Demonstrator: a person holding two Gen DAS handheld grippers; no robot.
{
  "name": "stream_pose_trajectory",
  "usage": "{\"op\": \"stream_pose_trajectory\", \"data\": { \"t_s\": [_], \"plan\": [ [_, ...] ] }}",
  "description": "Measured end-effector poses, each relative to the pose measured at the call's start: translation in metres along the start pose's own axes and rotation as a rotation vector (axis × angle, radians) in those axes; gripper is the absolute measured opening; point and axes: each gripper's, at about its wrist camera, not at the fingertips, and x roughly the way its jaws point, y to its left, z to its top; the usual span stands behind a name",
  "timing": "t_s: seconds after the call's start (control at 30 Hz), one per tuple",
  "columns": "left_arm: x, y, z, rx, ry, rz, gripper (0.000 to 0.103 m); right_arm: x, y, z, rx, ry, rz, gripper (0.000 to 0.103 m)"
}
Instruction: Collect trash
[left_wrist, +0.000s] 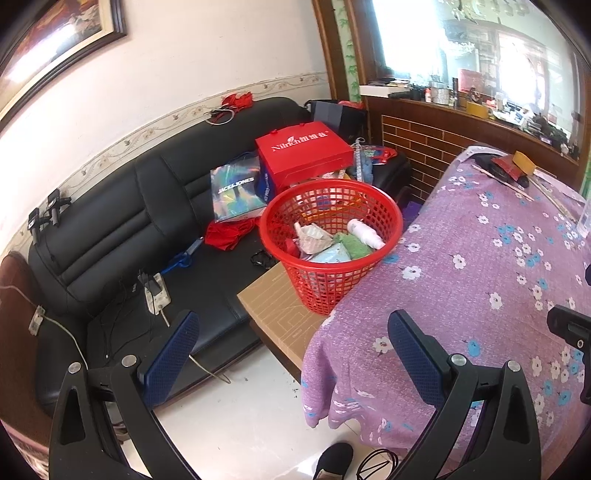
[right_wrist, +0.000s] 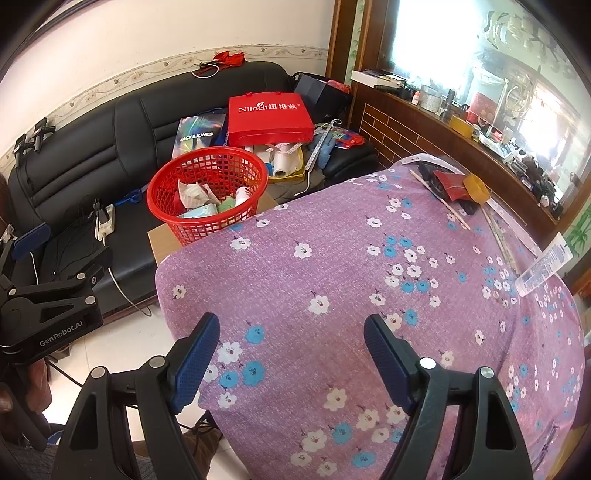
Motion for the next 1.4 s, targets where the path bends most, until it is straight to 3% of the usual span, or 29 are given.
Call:
{"op": "stream_pose_trajectory", "data": {
  "t_s": [0.13, 0.23, 0.37, 0.53, 0.63, 0.73, 0.83, 1.07, 1.4],
  "plan": [
    [0.002, -0.024, 0.004, 0.071, -0.007, -0.045, 0.101, 0.003, -0.023, -0.01, 0.079, 0.028, -0.008, 0.085],
    [0.007, -0.057, 0.008, 0.169, 0.005, -0.121, 0.101, 0.005, -0.057, -0.026, 0.202, 0.061, -0.039, 0.085],
    [0.007, -0.123, 0.008, 0.312, 0.02, -0.3, 0.101, 0.002, -0.114, -0.068, 0.374, 0.102, -0.177, 0.085],
    [0.012, -0.218, -0.003, 0.454, 0.083, -0.49, 0.101, -0.009, -0.196, -0.148, 0.658, 0.157, -0.382, 0.086],
    [0.015, -0.267, -0.01, 0.502, 0.08, -0.534, 0.101, -0.014, -0.236, -0.191, 0.767, 0.165, -0.483, 0.086],
    [0.017, -0.303, -0.014, 0.534, 0.077, -0.575, 0.101, -0.009, -0.26, -0.21, 0.842, 0.152, -0.49, 0.086],
    [0.024, -0.321, -0.017, 0.547, 0.079, -0.58, 0.101, -0.003, -0.275, -0.222, 0.886, 0.155, -0.502, 0.086],
    [0.045, -0.337, -0.02, 0.605, 0.094, -0.619, 0.101, 0.011, -0.284, -0.217, 0.877, 0.122, -0.542, 0.103],
    [0.063, -0.34, -0.009, 0.557, 0.17, -0.703, 0.103, 0.02, -0.278, -0.205, 0.884, 0.115, -0.552, 0.103]
  ]
}}
